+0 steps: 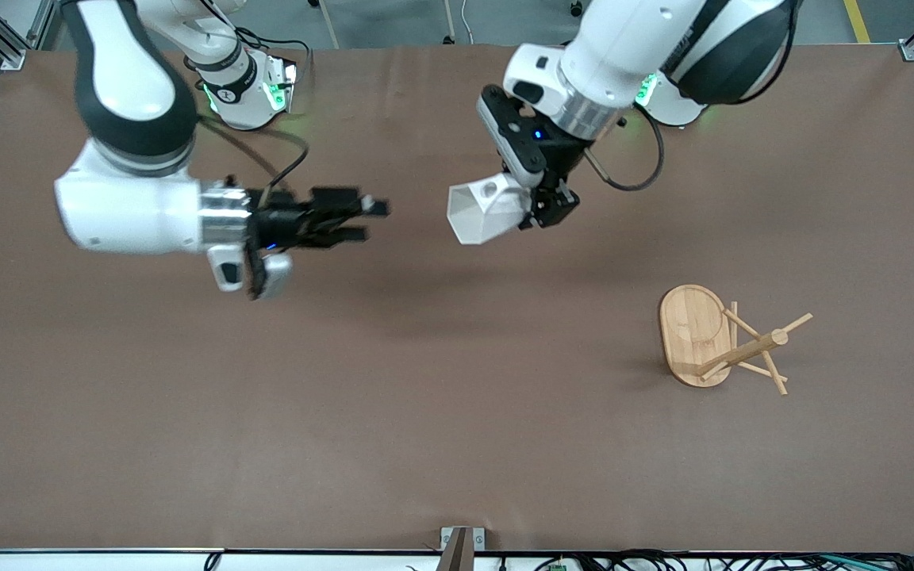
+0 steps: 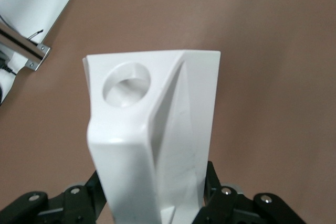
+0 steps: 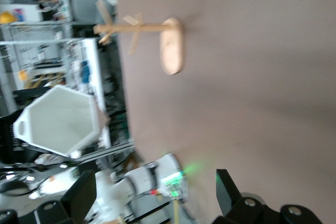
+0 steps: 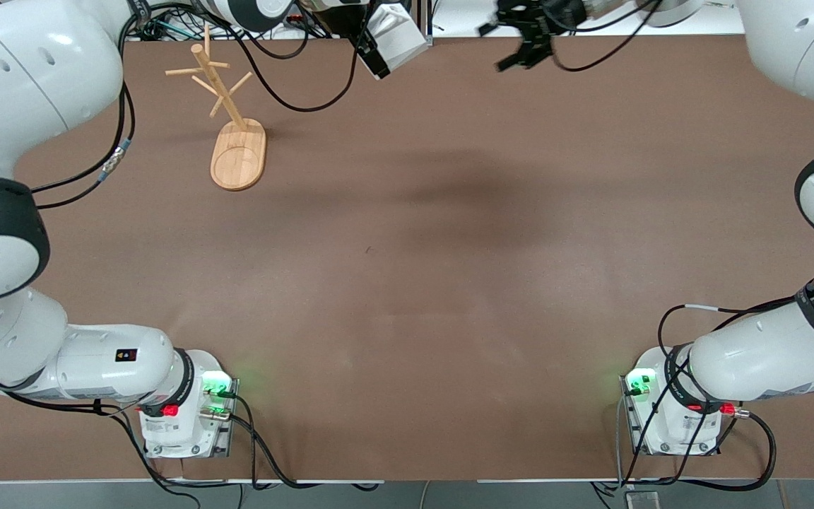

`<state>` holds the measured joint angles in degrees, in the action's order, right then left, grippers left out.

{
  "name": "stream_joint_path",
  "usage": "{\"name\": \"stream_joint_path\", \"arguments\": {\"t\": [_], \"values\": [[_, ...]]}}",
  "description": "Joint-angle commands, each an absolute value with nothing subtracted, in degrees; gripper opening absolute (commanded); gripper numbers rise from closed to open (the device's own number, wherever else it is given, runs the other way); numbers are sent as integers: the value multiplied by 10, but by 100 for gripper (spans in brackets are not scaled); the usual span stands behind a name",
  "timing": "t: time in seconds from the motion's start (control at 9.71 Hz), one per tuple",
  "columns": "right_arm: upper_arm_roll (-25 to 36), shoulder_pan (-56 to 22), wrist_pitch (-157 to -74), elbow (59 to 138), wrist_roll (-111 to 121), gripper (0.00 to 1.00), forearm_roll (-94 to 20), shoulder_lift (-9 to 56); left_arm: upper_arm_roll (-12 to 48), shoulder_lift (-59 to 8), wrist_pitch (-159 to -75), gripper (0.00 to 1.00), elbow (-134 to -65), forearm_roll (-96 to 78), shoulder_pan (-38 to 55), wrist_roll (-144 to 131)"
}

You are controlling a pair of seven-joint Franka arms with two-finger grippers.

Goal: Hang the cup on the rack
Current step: 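Open the right gripper and carry the cup toward the rack with the left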

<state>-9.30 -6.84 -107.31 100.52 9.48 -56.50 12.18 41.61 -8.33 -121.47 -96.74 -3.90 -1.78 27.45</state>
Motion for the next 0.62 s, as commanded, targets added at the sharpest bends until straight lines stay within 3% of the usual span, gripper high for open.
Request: {"name": "stream_joint_path", "arguments": {"t": [0.0, 0.31, 0.52], "values": [[-29, -63, -1065, 1005, 87, 100, -434, 108, 419, -113, -1227, 0, -969, -21, -39, 280], [24, -55, -1056, 945, 84, 100, -163, 104, 418, -109, -1223, 1, -971, -21, -91, 274], [39, -41, -963, 844, 79, 100, -78, 96, 421, -105, -1220, 1, -974, -22, -125, 272]]}}
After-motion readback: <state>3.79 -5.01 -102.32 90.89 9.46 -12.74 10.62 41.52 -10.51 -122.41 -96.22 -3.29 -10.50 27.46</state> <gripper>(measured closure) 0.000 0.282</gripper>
